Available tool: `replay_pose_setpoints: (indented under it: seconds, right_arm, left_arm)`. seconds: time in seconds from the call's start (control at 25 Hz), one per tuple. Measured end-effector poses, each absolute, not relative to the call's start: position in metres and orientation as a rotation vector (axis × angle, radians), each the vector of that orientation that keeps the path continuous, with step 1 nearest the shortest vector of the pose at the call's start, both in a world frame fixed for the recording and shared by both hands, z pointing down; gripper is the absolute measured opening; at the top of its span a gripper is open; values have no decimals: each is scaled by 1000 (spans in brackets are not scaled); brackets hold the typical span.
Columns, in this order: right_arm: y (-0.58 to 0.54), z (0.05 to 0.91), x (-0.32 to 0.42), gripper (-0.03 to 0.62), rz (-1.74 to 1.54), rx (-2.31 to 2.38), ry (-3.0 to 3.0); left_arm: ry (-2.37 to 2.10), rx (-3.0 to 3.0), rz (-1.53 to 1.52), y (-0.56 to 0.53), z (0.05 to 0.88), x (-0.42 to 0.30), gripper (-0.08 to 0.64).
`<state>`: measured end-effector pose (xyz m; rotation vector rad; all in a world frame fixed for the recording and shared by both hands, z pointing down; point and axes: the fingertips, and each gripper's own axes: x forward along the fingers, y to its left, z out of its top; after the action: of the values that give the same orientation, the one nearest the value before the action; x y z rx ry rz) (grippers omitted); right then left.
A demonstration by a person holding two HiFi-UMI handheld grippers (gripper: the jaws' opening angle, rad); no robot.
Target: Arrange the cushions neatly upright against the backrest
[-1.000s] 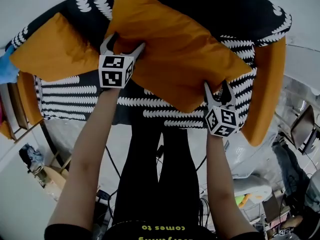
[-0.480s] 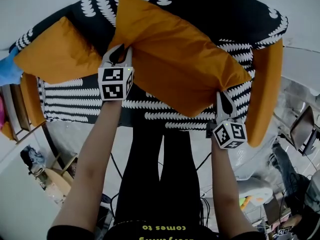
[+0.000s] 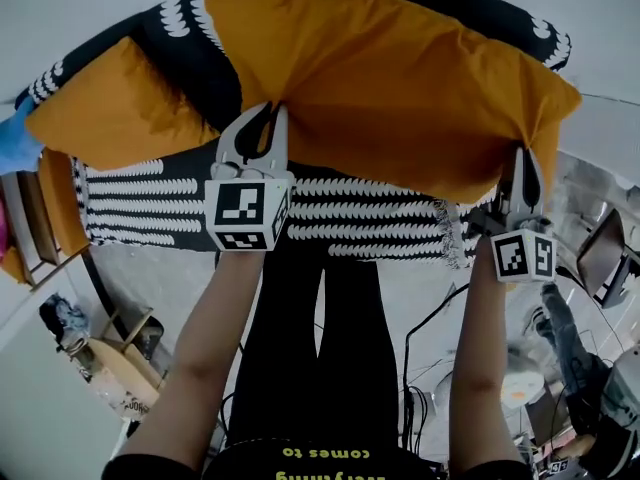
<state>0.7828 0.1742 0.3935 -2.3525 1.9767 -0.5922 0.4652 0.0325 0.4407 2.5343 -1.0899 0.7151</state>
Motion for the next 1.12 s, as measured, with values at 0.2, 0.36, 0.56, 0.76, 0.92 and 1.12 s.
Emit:
replay_pose_setpoints:
  seconds: [0.2,0.36,0.56,0.76,0.92,1.12]
  right_arm:
    - [135,419,809,23,-577,-2370,2046]
    - [144,470,820,63,-908,-2303,1898]
    - [148,463,819,145,-873,-2310,1953]
    - [155,453,811,227,-856,-2361,2040]
    - [164,415,804,233,-718,-2421,2045]
    - [175,351,773,241,-591,-2404,2108]
  left_arm:
    - [-1036,2588,790,18,467,480,17]
    - [-1002,2516,796,20,498,479,58]
    - [-1015,2488,824,19,502,469,175]
    - [-1026,2505,873,19,488,466,214]
    - [-1029,2563,798,17,450,469,243]
    - [-1022,2611,693,16,390,460,268]
